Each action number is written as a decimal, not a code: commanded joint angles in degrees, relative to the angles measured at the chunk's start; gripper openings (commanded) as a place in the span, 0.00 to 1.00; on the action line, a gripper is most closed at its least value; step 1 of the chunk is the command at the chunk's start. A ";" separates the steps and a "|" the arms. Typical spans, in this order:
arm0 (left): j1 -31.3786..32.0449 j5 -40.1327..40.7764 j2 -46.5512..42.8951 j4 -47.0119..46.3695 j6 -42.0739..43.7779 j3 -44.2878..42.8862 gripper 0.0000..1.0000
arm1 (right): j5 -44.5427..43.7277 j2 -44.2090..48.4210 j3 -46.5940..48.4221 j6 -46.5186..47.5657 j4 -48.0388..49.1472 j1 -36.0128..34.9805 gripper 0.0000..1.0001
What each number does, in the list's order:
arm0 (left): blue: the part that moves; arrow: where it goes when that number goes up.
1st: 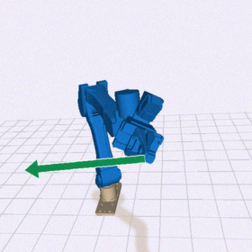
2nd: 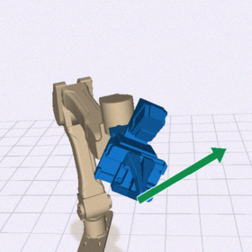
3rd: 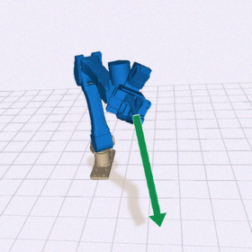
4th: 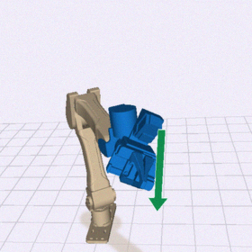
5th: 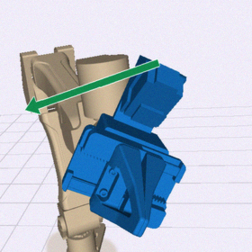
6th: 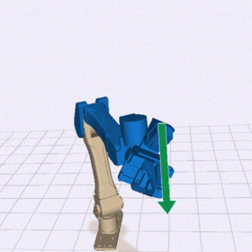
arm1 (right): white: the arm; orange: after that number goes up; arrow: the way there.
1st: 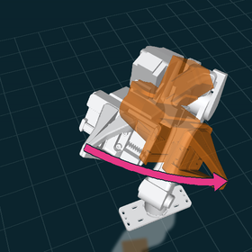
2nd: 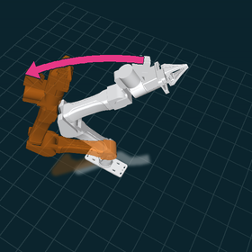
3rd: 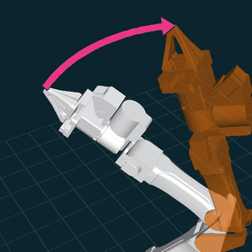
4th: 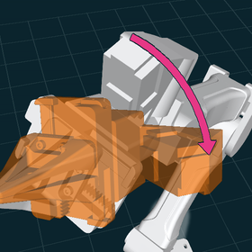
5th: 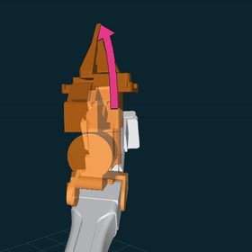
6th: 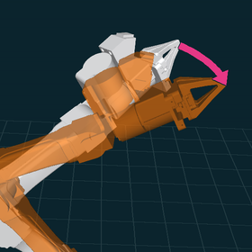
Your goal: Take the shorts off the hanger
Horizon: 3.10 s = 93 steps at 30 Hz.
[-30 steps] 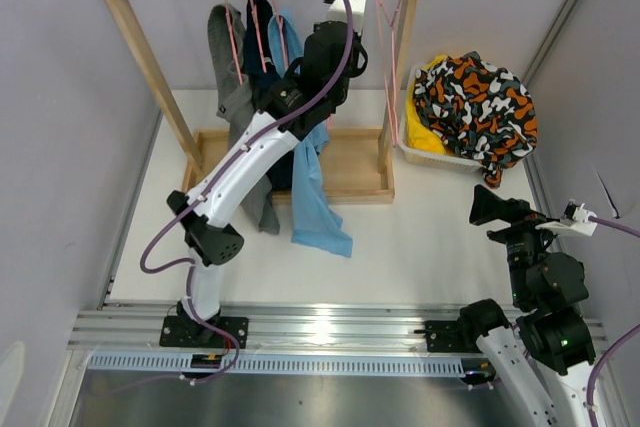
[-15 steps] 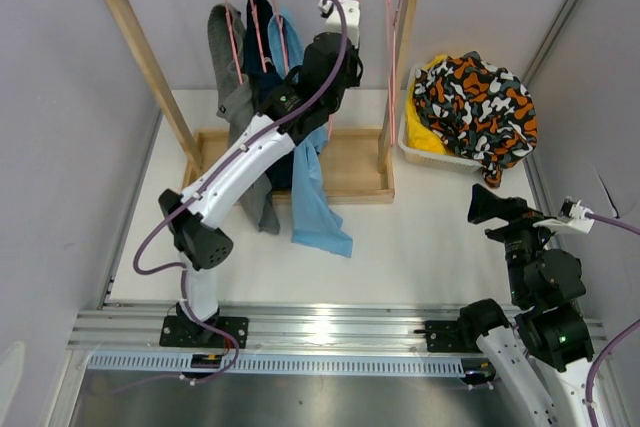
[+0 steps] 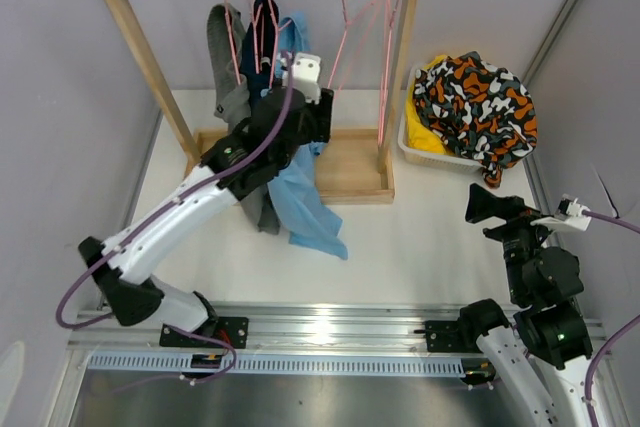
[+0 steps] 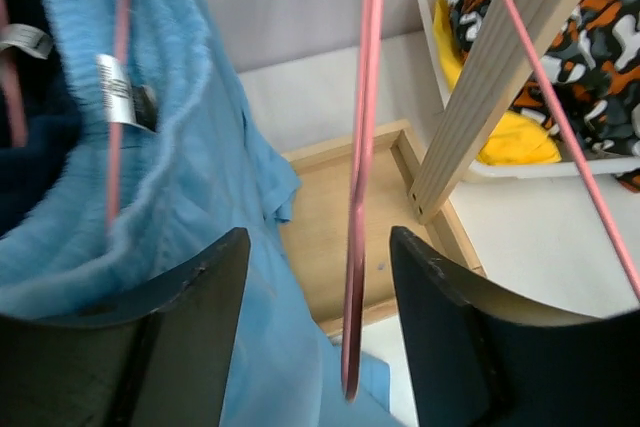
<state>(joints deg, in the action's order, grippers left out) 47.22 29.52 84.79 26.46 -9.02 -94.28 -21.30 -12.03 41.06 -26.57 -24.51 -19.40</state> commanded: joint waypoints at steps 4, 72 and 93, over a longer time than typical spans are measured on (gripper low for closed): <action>0.33 -0.78 -13.50 -2.03 0.14 2.35 0.71 | 1.35 -1.68 -0.45 -1.38 2.28 -0.20 0.99; -12.24 -6.67 4.24 1.49 4.71 -20.32 0.00 | 1.61 -1.41 0.25 0.02 0.87 -0.20 1.00; -8.29 -13.78 -14.98 15.20 4.02 -14.37 0.00 | 26.08 -1.59 -2.82 3.10 15.88 -0.20 0.99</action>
<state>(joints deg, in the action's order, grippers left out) 37.54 18.92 78.41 42.83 -3.64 -114.83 -11.84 -13.43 39.31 -26.11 -18.65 -19.40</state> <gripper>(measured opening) 0.027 0.993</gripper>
